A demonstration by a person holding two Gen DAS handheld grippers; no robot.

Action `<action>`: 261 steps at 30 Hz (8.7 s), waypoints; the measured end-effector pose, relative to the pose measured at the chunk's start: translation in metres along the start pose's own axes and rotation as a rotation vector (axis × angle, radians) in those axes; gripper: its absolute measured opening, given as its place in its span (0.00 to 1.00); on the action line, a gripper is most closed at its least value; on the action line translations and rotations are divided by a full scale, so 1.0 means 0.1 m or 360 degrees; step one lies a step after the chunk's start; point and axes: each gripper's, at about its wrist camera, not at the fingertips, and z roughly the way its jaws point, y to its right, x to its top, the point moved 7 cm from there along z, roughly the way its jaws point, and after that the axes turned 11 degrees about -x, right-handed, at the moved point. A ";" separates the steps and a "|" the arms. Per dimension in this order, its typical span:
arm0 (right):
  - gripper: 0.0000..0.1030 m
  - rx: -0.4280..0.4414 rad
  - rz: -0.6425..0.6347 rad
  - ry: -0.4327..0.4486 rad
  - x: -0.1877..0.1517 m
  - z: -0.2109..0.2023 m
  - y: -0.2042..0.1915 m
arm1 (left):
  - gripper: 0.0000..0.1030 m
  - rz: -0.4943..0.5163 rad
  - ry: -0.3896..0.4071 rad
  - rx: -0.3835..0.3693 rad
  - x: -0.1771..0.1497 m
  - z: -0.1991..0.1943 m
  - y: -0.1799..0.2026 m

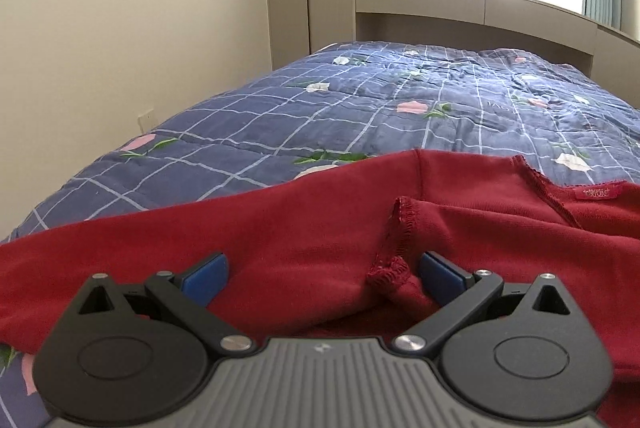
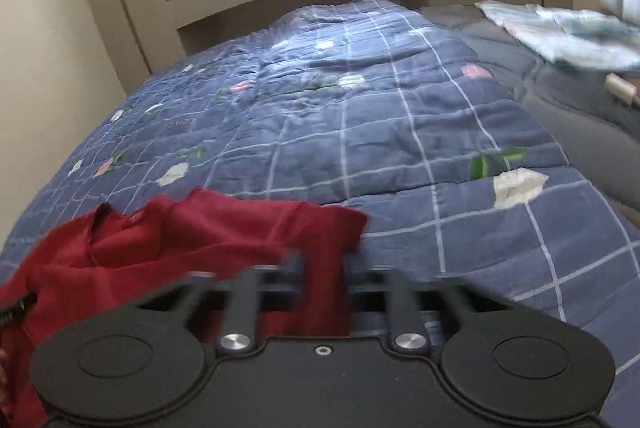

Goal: Fold small clothes

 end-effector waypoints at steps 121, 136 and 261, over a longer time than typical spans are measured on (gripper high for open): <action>0.99 -0.0108 -0.0851 0.0274 -2.30 -1.95 -1.76 | 0.05 -0.1253 0.0215 0.0323 -0.53 -1.51 -3.55; 0.95 -0.0001 -0.0376 0.0310 -1.78 -2.00 -1.46 | 0.04 -0.0100 0.0451 -0.0519 0.37 -1.74 -1.90; 0.05 0.0428 0.0028 0.0024 -0.49 -0.77 -0.91 | 0.08 -0.0018 -0.0300 -0.0862 0.57 0.21 -0.56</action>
